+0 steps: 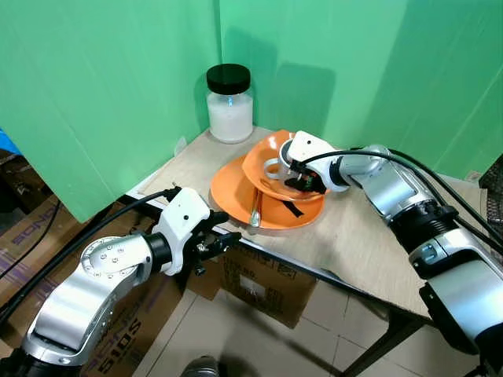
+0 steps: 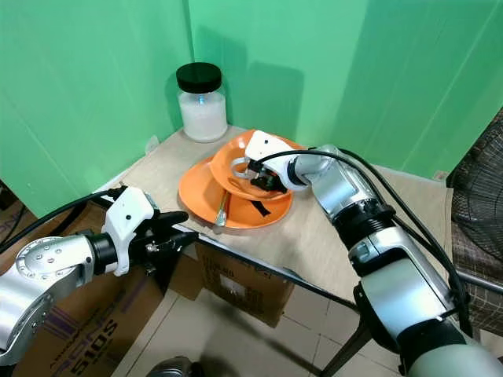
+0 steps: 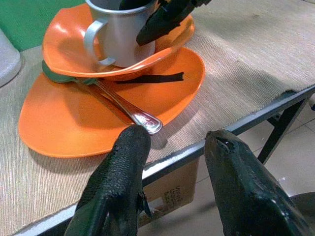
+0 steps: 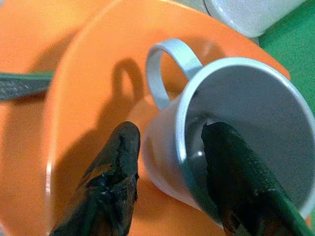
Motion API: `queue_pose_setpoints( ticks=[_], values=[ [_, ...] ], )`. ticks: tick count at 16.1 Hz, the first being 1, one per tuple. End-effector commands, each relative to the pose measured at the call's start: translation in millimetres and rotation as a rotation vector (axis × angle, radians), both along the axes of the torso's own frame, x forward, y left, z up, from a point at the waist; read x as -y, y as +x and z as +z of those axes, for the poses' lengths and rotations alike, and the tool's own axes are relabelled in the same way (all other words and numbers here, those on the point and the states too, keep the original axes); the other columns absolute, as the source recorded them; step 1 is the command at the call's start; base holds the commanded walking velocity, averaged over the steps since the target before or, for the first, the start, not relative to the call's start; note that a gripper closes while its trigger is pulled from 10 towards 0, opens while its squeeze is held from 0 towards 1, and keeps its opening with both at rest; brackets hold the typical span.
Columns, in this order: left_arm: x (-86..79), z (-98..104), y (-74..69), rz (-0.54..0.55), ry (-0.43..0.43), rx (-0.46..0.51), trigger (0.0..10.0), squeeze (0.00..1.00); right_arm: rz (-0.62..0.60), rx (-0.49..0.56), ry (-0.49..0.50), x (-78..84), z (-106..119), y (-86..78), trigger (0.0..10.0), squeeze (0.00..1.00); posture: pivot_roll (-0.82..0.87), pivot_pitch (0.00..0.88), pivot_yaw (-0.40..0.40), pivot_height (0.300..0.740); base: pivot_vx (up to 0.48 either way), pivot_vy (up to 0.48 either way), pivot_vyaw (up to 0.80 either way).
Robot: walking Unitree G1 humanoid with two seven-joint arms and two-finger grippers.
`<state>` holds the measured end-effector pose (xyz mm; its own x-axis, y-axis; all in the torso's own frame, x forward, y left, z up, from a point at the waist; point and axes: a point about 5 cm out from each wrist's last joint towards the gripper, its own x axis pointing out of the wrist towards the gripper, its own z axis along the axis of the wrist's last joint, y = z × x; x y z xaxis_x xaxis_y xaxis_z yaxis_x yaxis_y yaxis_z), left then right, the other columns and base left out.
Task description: Setting the table
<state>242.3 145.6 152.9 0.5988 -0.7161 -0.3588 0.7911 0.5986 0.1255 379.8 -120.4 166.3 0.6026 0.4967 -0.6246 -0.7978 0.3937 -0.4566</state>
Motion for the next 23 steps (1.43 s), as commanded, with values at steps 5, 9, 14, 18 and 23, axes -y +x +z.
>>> queue_pose_setpoints(
  ticks=[5, 9, 14, 18, 23],
  values=[
    [1.1, 1.9, 1.5, 0.006, 0.014, 0.018, 10.0, 0.00, 0.020, 0.034, -0.050, -1.3, 5.1, 3.5, 0.0, 0.00, 0.14, 0.000, 0.014, 0.740, 0.000, 0.000, 0.00],
    [0.4, -0.3, 1.9, 0.022, 0.021, 0.023, 10.0, 0.00, 0.028, 0.046, -0.060, -3.2, 4.5, 4.1, 0.0, 0.00, 0.13, 0.000, 0.009, 0.740, 0.000, 0.000, 0.00],
    [6.8, 4.9, 7.3, 0.025, -0.003, 0.052, 10.0, 0.00, 0.012, 0.087, 0.000, -0.2, 11.9, 6.2, 0.0, 0.00, 0.12, 0.000, 0.014, 0.740, 0.000, 0.000, 0.00],
    [9.3, 6.5, 9.0, 0.019, -0.008, 0.065, 10.0, 0.00, -0.015, 0.119, 0.117, 7.2, 26.7, 6.9, 0.0, 0.00, 0.11, 0.000, 0.022, 0.740, 0.000, 0.000, 0.00],
    [15.6, 7.6, 9.0, 0.010, -0.024, 0.076, 10.0, 0.00, -0.054, 0.219, 0.267, 53.8, 83.8, -5.9, 0.0, 0.00, 0.10, 0.000, 0.009, 0.740, 0.000, 0.000, 0.00]
  ],
)
